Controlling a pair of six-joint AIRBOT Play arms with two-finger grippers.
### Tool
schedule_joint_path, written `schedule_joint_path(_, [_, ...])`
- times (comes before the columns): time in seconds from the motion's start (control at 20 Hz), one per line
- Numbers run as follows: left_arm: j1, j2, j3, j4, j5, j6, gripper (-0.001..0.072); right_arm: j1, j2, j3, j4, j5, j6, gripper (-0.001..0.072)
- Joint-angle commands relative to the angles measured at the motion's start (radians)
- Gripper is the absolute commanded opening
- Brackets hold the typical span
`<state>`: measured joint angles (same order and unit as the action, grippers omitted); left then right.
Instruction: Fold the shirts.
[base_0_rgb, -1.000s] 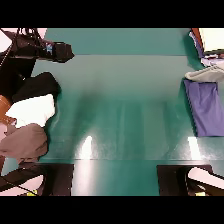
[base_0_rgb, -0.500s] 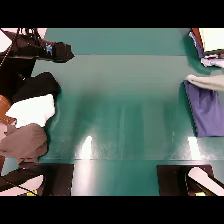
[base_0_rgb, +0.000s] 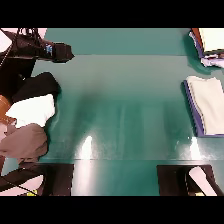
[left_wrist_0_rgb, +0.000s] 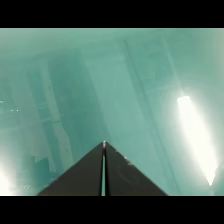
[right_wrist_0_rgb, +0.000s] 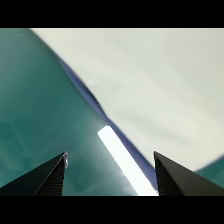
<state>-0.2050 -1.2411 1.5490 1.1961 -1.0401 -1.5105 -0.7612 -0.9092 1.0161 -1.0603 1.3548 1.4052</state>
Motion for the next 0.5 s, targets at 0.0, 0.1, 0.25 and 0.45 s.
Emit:
schedule_joint_path(0.0, [0.0, 0.0, 0.0, 0.003, 0.006, 0.0, 0.0028, 0.099, 0.02, 0.022, 0.13, -0.004, 0.005, 0.0625])
schedule_joint_path(0.1, [-0.001, 0.0, 0.0, 0.006, 0.0, -0.001, 0.0028, 0.251, 0.018, 0.052, 0.146, -0.046, 0.004, 0.0624])
schedule_joint_path(0.25, [-0.001, 0.0, 0.0, 0.0, 0.005, -0.001, 0.0028, 0.496, 0.018, 0.064, 0.143, -0.145, 0.003, 0.0514])
schedule_joint_path(0.45, [-0.001, 0.0, 0.0, 0.0, 0.02, -0.001, 0.0028, 0.723, 0.018, 0.064, 0.142, -0.231, -0.047, 0.0021])
